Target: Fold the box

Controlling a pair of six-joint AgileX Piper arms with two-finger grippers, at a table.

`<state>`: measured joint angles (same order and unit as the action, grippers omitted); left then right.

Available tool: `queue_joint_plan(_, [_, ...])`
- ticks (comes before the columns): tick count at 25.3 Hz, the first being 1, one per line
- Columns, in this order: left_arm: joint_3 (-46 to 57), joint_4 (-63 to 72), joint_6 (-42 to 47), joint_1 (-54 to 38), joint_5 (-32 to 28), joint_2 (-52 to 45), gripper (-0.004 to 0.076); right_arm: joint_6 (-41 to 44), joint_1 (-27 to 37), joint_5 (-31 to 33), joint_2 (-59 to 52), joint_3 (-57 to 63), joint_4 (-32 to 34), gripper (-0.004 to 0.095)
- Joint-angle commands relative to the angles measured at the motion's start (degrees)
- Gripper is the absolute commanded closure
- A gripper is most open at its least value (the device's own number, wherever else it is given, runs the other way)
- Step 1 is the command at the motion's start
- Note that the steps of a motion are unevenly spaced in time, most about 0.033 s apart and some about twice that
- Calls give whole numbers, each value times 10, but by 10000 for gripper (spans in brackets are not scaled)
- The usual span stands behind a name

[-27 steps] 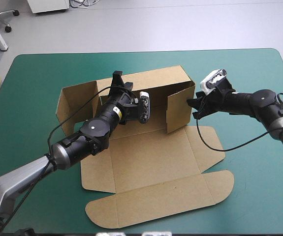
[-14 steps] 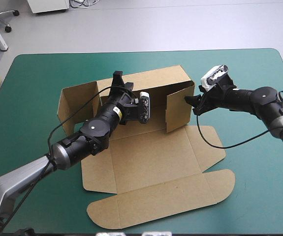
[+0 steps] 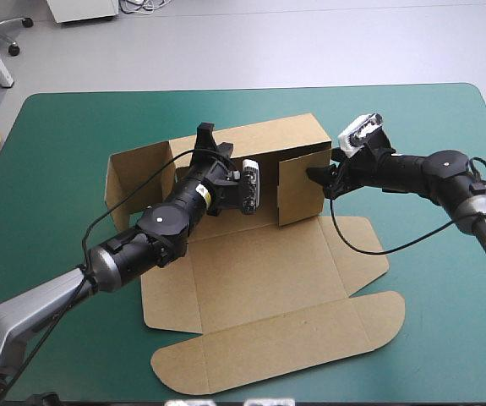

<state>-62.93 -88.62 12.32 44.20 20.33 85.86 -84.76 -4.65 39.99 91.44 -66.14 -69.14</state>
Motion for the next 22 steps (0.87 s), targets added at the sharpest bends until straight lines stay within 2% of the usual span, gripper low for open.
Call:
queue_joint_plan(1, [-16,-21,8,4,-6,-15,738,-5,-5,-14,-16,-18,-44,288])
queue_joint_plan(11, [-16,-19,8,11,-7,0,738,-16,-11,-76,-16,-18,-46,318])
queue_joint_plan(15, [-16,-19,8,13,-11,4,738,-31,-11,-85,-14,-18,-48,319])
queue_joint_plan(17, [-16,-19,11,13,-17,9,738,-39,-11,-81,-5,-18,-71,327])
queue_joint_plan(21, [-16,-25,17,13,-16,18,738,-39,-15,-81,6,-18,-69,429])
queue_joint_plan(22, [-16,-25,17,13,-17,18,738,-39,-15,-80,6,-18,-69,489])
